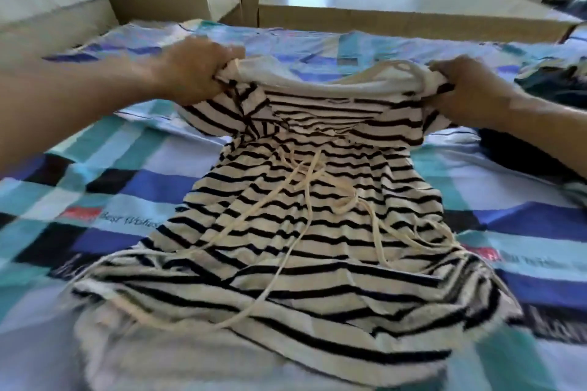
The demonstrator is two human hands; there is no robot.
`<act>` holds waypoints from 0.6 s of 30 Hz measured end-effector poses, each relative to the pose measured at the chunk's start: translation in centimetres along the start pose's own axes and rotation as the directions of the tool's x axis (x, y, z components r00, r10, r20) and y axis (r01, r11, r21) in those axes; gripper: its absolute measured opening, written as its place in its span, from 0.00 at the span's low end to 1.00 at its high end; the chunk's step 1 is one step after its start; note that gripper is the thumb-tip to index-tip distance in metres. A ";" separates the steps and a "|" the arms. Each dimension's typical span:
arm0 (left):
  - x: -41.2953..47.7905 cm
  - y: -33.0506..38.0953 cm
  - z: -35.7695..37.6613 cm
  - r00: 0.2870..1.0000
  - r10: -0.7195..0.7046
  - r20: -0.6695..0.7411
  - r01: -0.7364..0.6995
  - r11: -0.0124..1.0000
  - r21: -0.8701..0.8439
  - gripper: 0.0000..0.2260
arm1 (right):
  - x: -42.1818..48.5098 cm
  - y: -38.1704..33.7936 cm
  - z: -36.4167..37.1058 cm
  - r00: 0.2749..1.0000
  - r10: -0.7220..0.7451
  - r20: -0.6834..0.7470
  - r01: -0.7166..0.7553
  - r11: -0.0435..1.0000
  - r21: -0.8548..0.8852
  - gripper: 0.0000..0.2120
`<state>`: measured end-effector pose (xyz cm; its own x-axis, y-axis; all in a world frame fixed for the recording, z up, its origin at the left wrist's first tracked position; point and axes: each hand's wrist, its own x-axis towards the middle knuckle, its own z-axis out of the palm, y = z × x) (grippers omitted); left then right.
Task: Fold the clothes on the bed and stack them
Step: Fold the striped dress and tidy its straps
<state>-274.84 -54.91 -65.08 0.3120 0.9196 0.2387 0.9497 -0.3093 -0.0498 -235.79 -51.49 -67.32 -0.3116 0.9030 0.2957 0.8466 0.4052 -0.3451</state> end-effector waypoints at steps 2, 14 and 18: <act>-4.1 1.8 -0.6 0.998 0.061 -0.013 -0.061 0.997 -0.050 0.13 | -4.0 -0.5 -0.4 0.999 -0.008 0.053 0.006 0.999 0.037 0.08; -19.6 4.6 5.0 0.750 0.126 0.649 -0.075 0.992 -0.105 0.05 | -18.7 -0.9 1.9 0.636 0.045 0.770 0.181 0.962 -0.205 0.09; -19.2 6.2 3.5 0.691 0.116 0.714 -0.042 0.992 -0.120 0.06 | -18.3 -2.7 0.1 0.536 0.127 0.834 0.138 0.962 -0.235 0.09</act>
<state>-274.85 -73.65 -73.35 0.3459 0.7723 -0.5329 0.9253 -0.3749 0.0572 -232.43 -69.16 -71.88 -0.4200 0.6548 -0.6284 0.8728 0.4812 -0.0820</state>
